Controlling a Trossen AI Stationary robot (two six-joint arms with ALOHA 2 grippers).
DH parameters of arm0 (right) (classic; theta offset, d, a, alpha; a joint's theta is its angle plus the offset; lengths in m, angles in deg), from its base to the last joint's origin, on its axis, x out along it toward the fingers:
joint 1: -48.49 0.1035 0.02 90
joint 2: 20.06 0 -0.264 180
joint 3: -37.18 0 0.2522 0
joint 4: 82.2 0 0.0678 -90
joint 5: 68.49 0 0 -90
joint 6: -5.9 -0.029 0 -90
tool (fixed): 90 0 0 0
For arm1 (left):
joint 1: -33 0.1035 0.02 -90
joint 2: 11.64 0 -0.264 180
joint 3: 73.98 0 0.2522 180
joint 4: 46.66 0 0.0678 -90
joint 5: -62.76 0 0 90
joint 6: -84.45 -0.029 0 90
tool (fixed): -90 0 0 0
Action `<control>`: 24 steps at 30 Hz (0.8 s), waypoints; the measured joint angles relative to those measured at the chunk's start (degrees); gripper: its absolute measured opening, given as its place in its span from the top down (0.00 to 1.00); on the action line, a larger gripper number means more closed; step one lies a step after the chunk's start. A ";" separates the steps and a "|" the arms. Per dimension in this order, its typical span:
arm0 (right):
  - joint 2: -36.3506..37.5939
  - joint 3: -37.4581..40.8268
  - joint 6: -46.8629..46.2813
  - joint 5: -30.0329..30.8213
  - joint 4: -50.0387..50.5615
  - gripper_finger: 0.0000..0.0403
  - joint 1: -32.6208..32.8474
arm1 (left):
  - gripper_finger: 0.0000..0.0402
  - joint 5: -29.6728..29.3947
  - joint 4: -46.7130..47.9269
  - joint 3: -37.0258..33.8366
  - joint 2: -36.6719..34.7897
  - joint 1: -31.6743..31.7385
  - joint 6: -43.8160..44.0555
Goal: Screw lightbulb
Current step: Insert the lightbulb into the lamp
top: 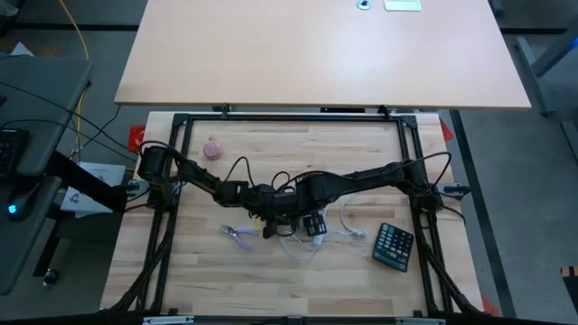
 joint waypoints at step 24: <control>0.29 -0.11 11.37 1.77 1.42 0.35 0.44 | 1.00 1.08 11.50 -1.42 -9.72 6.59 -9.24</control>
